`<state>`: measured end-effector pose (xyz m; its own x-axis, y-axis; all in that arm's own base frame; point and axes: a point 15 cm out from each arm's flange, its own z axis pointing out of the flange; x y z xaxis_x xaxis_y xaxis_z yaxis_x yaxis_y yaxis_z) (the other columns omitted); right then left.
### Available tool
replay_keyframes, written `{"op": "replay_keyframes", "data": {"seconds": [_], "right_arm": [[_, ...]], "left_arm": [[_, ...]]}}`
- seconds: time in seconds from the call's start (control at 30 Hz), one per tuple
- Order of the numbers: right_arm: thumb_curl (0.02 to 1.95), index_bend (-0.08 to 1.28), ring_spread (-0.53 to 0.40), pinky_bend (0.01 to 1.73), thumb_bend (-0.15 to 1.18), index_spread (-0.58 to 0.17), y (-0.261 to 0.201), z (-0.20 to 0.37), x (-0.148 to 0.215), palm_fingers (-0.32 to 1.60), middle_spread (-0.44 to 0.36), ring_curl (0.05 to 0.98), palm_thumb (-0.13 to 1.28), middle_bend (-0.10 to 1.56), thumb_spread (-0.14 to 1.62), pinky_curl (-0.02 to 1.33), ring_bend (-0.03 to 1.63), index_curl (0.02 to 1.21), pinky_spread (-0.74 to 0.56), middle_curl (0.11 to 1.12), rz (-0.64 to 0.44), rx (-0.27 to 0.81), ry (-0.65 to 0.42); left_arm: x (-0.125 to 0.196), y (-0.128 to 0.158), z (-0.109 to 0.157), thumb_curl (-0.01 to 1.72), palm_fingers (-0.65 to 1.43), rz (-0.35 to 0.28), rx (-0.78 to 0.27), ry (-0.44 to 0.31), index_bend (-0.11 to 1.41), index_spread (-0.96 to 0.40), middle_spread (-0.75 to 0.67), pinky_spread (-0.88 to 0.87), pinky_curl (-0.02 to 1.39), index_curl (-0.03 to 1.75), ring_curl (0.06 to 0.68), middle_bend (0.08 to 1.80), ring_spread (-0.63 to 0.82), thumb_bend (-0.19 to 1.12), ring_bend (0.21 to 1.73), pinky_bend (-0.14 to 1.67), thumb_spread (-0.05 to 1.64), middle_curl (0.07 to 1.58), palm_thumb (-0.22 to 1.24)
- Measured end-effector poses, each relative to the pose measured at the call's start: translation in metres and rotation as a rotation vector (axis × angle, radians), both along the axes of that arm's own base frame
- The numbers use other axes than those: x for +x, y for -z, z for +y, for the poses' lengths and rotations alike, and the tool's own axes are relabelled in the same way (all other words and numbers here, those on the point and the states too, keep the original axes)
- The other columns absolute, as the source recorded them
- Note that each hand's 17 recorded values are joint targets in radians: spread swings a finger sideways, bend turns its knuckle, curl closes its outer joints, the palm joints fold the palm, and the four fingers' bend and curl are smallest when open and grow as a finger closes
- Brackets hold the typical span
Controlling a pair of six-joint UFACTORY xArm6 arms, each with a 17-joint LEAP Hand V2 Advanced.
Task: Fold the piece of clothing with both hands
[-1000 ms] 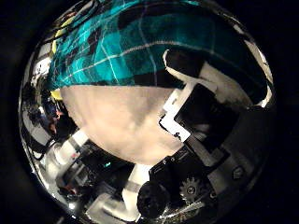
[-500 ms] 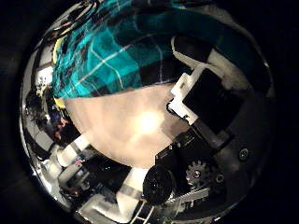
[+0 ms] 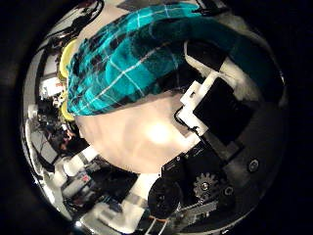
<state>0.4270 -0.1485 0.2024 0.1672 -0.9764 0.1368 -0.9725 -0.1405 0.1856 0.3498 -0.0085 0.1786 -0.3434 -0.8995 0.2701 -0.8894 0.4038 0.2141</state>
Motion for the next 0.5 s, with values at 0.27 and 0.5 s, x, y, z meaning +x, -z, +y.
{"op": "replay_keyframes", "data": {"seconds": [0.27,0.5], "right_arm": [[0.79,1.11,-0.252,1.22,0.01,-0.29,-0.022,0.01,0.006,0.95,-0.182,0.784,1.04,1.28,1.14,1.0,1.38,0.89,-0.23,0.9,-0.06,0.044,-0.014],[0.84,1.12,-0.251,1.2,0.0,-0.283,-0.101,0.081,0.02,0.96,-0.179,0.803,1.06,1.28,1.14,1.06,1.38,0.9,-0.23,0.9,-0.234,0.1,-0.132]], "left_arm": [[-0.007,-0.054,-0.009,0.28,0.22,-0.056,-0.036,0.021,0.19,-0.12,0.05,0.25,0.33,0.38,0.223,0.2,0.11,-0.02,0.7,0.36,1.13,0.33,0.32],[-0.022,-0.083,0.02,0.29,0.4,-0.089,-0.052,-0.051,0.19,-0.15,-0.04,0.14,0.31,0.4,0.224,0.26,-0.03,-0.02,0.71,0.32,1.14,0.36,0.36]]}}
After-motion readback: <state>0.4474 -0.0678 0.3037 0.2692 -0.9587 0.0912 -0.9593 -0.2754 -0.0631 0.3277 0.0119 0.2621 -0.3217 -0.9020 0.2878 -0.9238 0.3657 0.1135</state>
